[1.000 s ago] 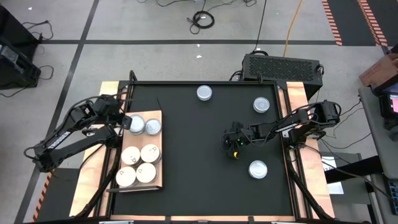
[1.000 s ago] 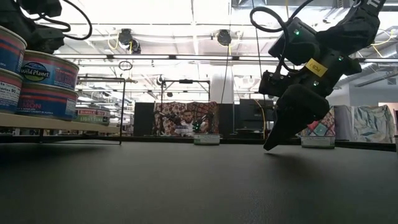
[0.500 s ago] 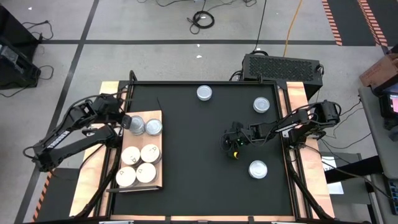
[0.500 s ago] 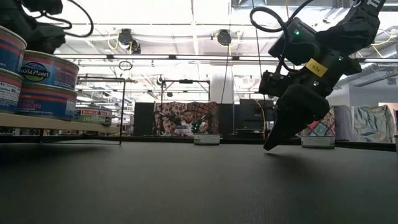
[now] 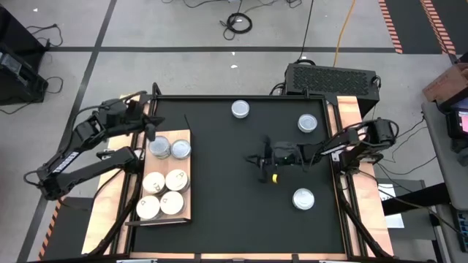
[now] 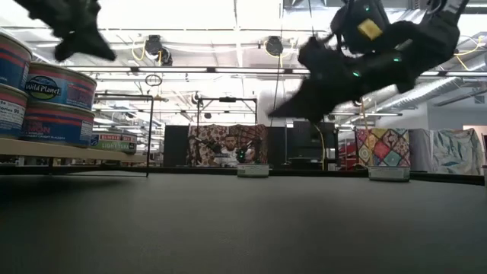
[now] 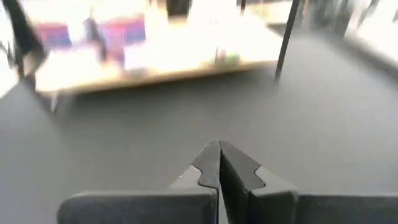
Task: Stack canned seafood by type on shelf
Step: Stack the green tuna can on top of the green tuna can on the shelf
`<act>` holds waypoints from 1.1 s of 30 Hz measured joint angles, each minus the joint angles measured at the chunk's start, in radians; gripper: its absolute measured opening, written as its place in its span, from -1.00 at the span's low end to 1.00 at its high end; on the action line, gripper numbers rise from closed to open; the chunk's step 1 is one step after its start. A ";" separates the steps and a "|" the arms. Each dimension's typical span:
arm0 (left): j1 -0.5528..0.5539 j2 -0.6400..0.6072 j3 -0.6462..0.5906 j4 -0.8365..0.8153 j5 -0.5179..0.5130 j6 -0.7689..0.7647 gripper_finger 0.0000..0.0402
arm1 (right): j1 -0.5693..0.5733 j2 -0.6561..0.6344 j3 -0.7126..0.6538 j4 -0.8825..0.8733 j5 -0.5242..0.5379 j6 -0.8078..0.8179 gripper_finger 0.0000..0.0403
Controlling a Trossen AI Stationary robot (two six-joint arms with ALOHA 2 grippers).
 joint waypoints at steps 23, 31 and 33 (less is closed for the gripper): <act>-0.282 0.354 -0.069 0.738 0.020 0.208 -0.82 | -0.190 0.714 0.824 0.145 -0.498 0.009 -1.00; -0.282 0.357 -0.069 0.737 0.020 0.233 -0.82 | -0.190 0.821 0.936 0.145 -0.494 0.044 -1.00; -0.282 0.358 -0.069 0.736 0.020 0.232 -0.82 | -0.190 0.835 0.945 0.145 -0.493 0.050 -1.00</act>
